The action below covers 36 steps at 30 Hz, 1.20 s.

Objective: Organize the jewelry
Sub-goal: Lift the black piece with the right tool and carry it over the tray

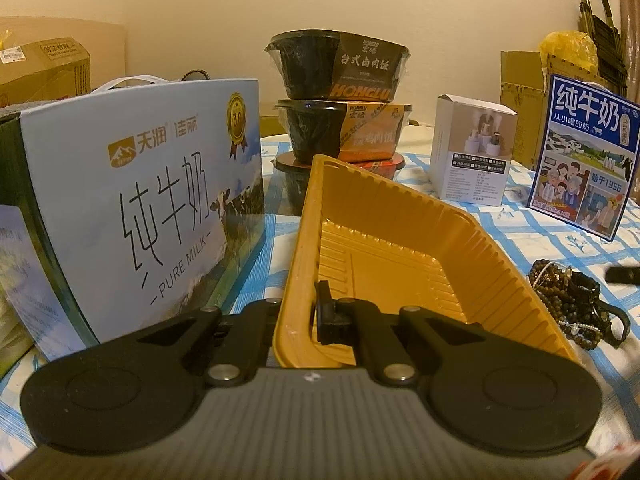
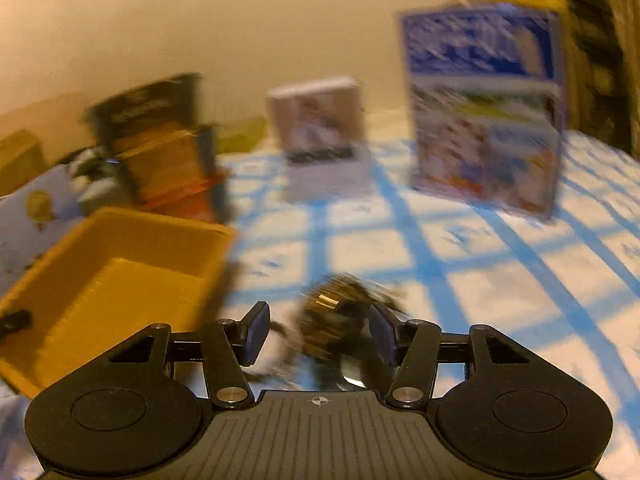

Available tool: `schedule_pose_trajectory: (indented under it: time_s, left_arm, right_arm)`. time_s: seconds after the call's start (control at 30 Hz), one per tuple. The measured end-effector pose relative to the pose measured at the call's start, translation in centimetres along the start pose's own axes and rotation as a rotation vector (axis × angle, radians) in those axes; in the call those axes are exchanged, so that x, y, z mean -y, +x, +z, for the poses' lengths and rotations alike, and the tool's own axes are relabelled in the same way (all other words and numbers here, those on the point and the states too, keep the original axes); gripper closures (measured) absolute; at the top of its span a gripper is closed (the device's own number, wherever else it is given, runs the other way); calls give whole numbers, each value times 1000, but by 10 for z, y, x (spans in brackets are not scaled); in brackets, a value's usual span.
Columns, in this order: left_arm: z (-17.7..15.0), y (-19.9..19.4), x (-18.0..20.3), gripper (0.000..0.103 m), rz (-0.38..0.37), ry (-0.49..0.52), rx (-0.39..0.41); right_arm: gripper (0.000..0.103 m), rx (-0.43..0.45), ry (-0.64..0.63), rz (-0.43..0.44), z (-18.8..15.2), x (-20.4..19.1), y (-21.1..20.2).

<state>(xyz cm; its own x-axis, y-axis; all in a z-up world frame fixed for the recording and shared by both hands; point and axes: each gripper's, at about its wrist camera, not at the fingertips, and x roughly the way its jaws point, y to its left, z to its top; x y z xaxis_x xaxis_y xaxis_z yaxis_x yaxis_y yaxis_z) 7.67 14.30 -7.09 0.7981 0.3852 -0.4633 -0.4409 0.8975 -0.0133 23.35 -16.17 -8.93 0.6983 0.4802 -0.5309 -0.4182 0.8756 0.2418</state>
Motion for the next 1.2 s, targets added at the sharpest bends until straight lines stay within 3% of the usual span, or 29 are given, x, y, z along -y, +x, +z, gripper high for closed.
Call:
schedule_pose_trajectory:
  time_s: [0.17,0.37,0.47,0.53,0.63,0.93,1.1,1.2]
  left_arm:
    - [0,1,0,98,3,3,2]
    - [1,0,2,98,6,12,5]
    - [1,0,1,98,5,13,5]
    - [1,0,2,98,5,12,4]
    - [1,0,1,98,3,8,4]
    - [2,0,1,99,-4,7,6]
    - [2,0,0,99,-7,4,5]
    - [2,0,0,99,-10,5,5]
  right_arm:
    - [48,-96,-29,-11,-11,23,3]
    - [49,-141,-84,-1,-19,13,8]
    - [61,-174,-95,-5,-21,10,14]
    - [75,-195,-96,-16,-22,10,16]
    - [80,-202,-67,-22,-21,13,15]
    - [80,-201,454,159,-8,52,3]
    - [80,-188,618,219,0,60,-6]
    - [80,-168,646,237,7,53,-11]
